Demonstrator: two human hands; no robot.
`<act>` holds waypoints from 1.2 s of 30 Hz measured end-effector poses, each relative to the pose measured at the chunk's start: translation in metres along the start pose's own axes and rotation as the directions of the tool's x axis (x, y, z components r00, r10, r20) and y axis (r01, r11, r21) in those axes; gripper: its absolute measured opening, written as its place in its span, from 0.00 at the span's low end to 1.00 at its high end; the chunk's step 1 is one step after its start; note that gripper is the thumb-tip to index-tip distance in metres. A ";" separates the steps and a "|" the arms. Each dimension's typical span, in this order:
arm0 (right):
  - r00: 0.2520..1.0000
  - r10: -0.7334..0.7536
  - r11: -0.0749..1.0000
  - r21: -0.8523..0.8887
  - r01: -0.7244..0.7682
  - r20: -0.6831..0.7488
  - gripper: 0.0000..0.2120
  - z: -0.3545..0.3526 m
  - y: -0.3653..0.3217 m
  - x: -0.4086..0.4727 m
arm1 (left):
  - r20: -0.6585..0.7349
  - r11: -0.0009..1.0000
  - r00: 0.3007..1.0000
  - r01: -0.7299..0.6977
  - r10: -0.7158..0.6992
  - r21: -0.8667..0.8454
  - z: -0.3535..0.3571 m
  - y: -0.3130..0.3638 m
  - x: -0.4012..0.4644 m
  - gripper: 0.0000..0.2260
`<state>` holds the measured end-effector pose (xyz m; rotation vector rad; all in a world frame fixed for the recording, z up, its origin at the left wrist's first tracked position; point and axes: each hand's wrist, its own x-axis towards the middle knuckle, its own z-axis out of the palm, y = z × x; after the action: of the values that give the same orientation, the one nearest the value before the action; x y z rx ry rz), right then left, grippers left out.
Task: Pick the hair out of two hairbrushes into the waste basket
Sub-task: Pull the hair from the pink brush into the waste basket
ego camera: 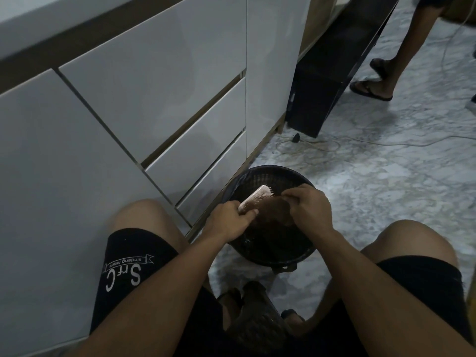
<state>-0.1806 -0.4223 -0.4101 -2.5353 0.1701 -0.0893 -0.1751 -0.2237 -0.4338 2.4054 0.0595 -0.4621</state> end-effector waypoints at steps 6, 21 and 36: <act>0.990 0.017 0.989 0.143 -0.037 0.141 0.14 0.008 0.005 -0.001 | -0.013 0.999 1.000 0.015 -0.014 0.032 0.000 -0.002 -0.003 0.16; 0.987 -0.153 0.986 -0.062 0.157 0.056 0.09 0.011 0.002 -0.005 | 0.156 0.967 0.981 0.147 -0.116 -0.206 -0.007 0.010 -0.005 0.15; 0.981 -0.131 0.985 0.129 0.112 0.144 0.20 0.013 -0.005 -0.010 | 0.182 0.924 0.979 0.155 -0.095 -0.350 -0.006 0.015 -0.007 0.15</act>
<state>-0.1884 -0.4099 -0.4182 -2.4182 -0.0497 0.0450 -0.1774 -0.2309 -0.4183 2.0012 0.2099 -0.6450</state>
